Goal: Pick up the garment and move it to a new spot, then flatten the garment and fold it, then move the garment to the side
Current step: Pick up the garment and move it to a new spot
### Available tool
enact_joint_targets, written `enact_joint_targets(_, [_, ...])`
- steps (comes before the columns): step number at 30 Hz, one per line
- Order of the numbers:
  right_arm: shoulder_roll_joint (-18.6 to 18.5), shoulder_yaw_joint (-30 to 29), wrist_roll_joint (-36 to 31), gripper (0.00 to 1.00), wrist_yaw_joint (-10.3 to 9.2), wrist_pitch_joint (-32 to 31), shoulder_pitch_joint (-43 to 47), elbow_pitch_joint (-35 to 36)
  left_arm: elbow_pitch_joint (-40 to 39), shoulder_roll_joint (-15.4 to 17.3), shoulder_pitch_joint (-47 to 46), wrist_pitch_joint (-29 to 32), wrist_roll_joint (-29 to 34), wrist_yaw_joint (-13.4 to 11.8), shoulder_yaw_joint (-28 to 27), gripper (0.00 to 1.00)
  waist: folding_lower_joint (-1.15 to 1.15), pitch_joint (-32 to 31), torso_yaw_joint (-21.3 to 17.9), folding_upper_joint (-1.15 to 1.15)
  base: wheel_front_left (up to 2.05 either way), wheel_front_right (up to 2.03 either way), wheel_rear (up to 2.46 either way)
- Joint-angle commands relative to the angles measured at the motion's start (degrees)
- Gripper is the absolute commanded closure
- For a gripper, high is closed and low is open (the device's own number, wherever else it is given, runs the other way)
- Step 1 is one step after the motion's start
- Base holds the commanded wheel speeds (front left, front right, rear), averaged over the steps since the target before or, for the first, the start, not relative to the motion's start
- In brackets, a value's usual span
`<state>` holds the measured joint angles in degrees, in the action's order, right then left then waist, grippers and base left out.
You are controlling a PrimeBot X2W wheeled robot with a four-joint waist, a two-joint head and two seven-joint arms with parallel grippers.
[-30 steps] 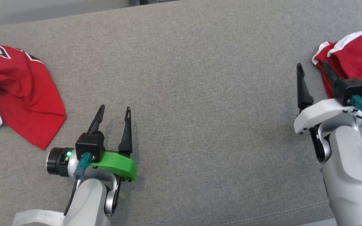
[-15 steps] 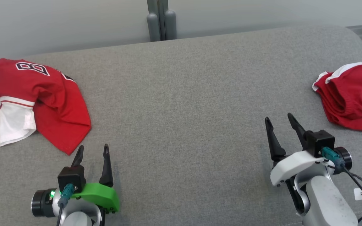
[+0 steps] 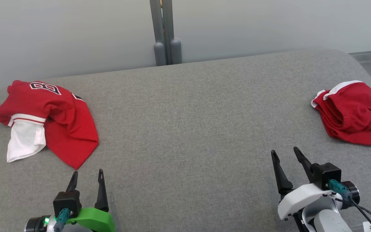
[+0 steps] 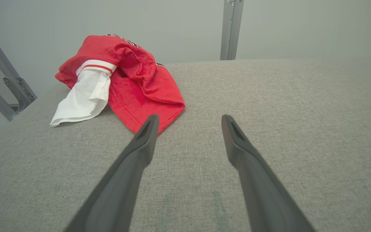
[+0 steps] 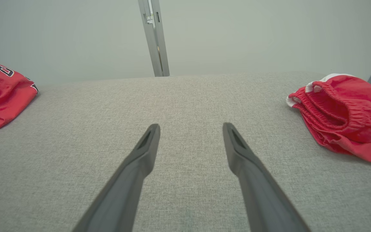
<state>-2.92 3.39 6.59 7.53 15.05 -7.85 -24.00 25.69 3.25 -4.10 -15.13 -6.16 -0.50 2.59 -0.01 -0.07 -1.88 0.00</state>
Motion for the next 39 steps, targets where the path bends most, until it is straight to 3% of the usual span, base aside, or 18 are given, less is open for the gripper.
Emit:
enact_joint_targets(1, [-0.05,0.08,0.37,0.00,-0.08,0.15,0.61,0.30,-0.41,0.14,0.77,-0.03,0.45,0.19,-0.19,0.00,0.01,0.04,0.03,0.00,0.00,0.00,0.00])
enact_joint_targets(11, [-0.03,2.01,1.10,0.00,-0.08,0.15,-0.94,1.07,-1.14,-0.13,0.43,-0.03,-0.14,-0.53,-1.70,0.00,0.01,1.32,4.02,0.00,0.00,0.00,0.00])
enact_joint_targets(22, [-0.06,3.02,0.77,0.00,-0.08,0.15,-2.82,2.07,-1.93,-0.26,-0.92,-0.03,-0.71,-0.65,-4.63,0.00,0.01,4.59,18.81,0.00,0.00,0.00,0.00])
enact_joint_targets(28, [-0.08,4.89,0.60,0.00,-0.09,0.15,-3.54,1.84,-1.63,-0.30,0.88,-0.02,-1.92,-1.17,-6.16,0.00,0.01,5.00,24.72,0.00,0.00,0.00,0.00])
enact_joint_targets(33, [-0.10,6.76,1.48,0.00,-0.09,0.15,-4.05,1.20,-1.41,-0.31,2.12,-0.02,-2.75,-1.61,-6.88,0.00,0.01,4.82,26.64,0.00,0.00,0.00,0.00])
enact_joint_targets(39, [-0.14,6.88,1.75,0.00,-0.09,0.15,-4.05,0.65,-0.91,-0.32,1.91,-0.02,-3.25,-1.83,-7.52,0.00,0.01,5.00,25.59,0.00,0.00,0.00,0.00])
